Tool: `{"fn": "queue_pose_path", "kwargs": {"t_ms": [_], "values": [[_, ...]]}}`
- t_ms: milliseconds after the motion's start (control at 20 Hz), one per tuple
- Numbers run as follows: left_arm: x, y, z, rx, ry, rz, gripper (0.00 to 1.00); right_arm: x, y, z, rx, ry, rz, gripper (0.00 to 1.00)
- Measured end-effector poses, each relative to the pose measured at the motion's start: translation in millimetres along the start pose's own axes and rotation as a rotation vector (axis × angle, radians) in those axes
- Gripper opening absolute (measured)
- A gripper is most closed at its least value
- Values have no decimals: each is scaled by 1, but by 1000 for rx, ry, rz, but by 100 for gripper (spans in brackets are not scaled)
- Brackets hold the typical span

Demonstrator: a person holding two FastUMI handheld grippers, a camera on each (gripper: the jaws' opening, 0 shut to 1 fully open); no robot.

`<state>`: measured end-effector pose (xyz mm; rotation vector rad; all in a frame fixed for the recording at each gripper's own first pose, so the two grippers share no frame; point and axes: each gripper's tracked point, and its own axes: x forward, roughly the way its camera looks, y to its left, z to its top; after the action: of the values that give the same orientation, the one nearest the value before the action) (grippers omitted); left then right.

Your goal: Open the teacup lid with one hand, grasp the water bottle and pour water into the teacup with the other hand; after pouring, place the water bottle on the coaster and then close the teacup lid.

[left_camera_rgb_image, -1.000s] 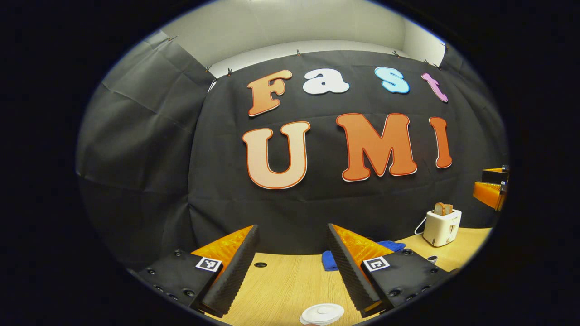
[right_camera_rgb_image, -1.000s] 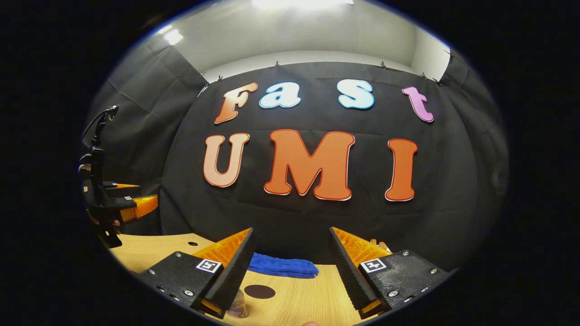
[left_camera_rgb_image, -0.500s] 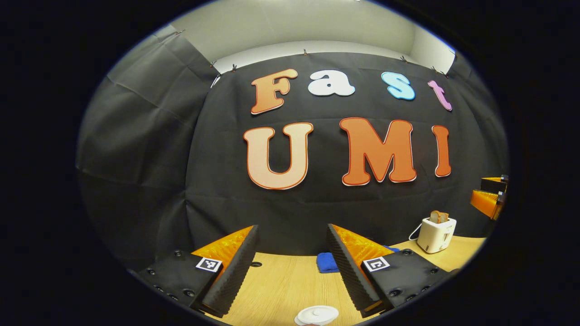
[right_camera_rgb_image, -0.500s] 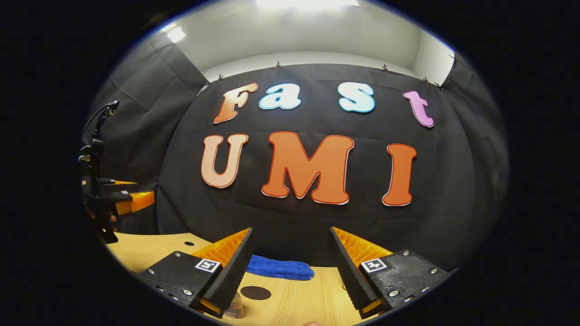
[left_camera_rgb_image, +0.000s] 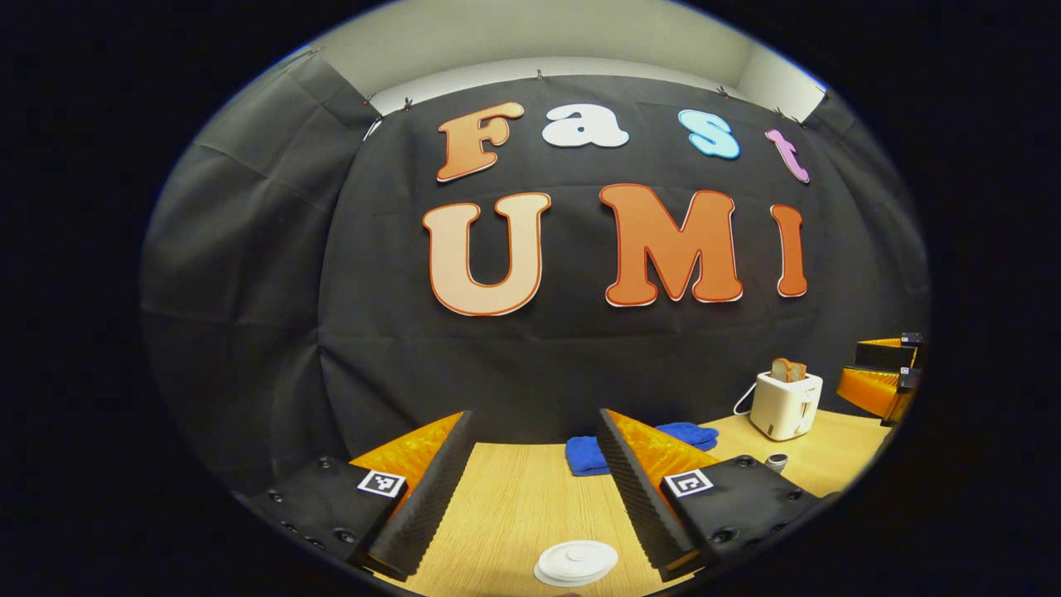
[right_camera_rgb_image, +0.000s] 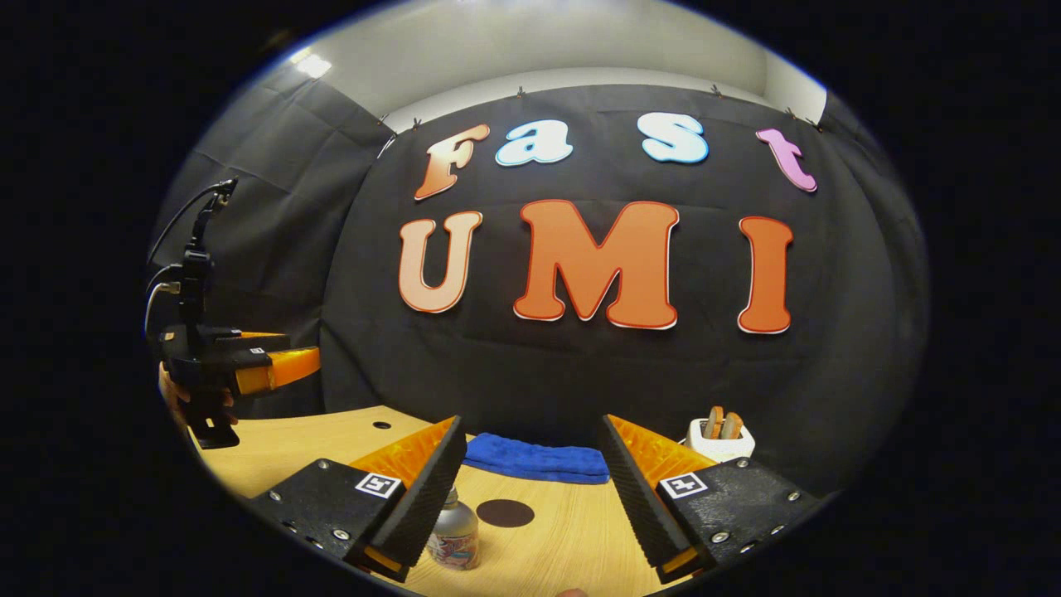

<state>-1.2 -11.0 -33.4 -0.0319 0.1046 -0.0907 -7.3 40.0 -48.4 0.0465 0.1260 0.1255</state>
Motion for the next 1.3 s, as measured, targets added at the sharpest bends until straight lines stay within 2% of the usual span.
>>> {"fn": "queue_pose_path", "kwargs": {"t_ms": [350,600,700,800,850,900,950,1250,1300], "values": [[-5,-9,-37,15,67,-26,100,-19,21,-46,28,69,96,98],[-8,-25,-80,17,145,-83,98,-21,45,-88,13,141,169,98],[-5,-35,-93,15,158,-127,98,-17,53,-107,-13,187,173,98],[-6,-32,-112,18,202,-133,100,-12,61,-123,-35,217,177,98],[-7,-32,-119,13,219,-135,94,-9,63,-128,-35,229,184,98],[-6,-33,-127,4,236,-139,100,-7,67,-135,-30,241,189,98],[-6,-33,-135,0,253,-138,100,-4,70,-141,-25,252,195,98],[-4,-41,-180,37,356,-158,88,11,80,-167,14,314,215,98],[-5,-42,-186,37,369,-164,82,13,80,-170,17,322,218,97]]}}
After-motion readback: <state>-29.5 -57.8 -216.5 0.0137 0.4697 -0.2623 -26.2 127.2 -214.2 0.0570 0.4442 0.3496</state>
